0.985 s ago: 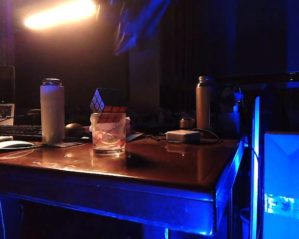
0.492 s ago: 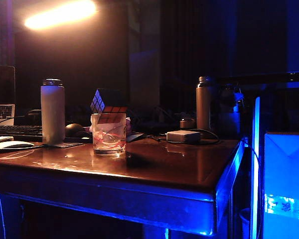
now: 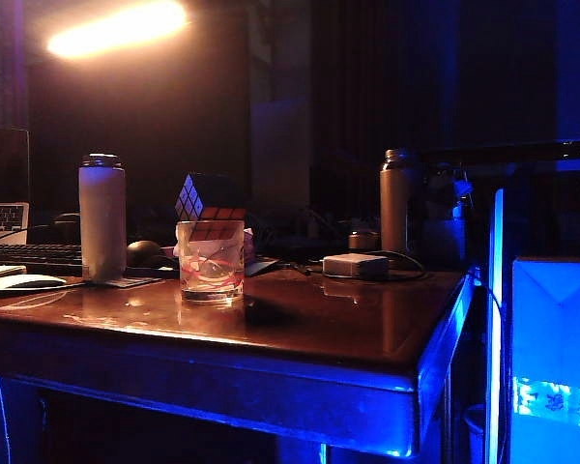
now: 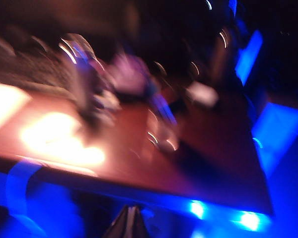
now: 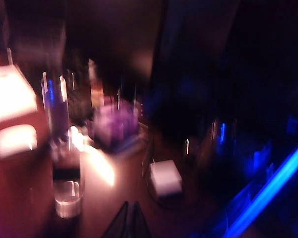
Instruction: Stack the Rubik's Cube on top of the glass cup.
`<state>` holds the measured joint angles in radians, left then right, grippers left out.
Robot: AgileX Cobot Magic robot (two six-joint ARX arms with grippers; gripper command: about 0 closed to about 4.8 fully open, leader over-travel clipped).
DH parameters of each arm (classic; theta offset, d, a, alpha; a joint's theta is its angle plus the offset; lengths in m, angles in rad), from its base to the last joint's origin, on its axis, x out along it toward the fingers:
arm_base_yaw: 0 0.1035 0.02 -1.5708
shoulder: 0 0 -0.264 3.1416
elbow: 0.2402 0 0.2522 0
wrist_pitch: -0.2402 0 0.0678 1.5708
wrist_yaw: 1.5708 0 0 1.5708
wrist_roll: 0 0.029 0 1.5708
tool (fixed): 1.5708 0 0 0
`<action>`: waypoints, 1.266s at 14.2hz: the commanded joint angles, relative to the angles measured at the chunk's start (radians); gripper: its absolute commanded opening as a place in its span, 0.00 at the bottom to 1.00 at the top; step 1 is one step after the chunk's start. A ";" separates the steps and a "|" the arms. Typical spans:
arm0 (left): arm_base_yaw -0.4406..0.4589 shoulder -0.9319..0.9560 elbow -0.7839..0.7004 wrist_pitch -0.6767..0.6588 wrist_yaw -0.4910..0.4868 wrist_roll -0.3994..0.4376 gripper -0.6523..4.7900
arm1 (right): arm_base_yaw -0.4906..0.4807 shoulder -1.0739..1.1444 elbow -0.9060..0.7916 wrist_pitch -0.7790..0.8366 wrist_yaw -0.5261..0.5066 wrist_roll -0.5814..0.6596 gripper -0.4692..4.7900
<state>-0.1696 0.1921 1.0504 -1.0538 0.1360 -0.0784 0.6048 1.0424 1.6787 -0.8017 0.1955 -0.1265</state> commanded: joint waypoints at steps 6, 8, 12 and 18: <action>0.000 -0.100 -0.545 0.462 0.097 -0.117 0.11 | 0.000 -0.645 -0.945 0.489 -0.015 0.000 0.08; 0.000 -0.100 -0.582 0.569 0.038 -0.055 0.11 | 0.000 -0.750 -1.062 0.480 -0.021 0.078 0.08; 0.000 -0.100 -0.725 0.654 0.023 -0.034 0.11 | 0.000 -0.907 -1.299 0.463 -0.012 0.098 0.08; -0.001 -0.100 -0.913 0.810 -0.027 -0.074 0.11 | -0.001 -1.040 -1.562 0.537 -0.011 0.105 0.08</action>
<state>-0.1699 0.0914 0.1589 -0.3134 0.1036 -0.1543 0.6052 0.0036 0.1352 -0.2817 0.1825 -0.0292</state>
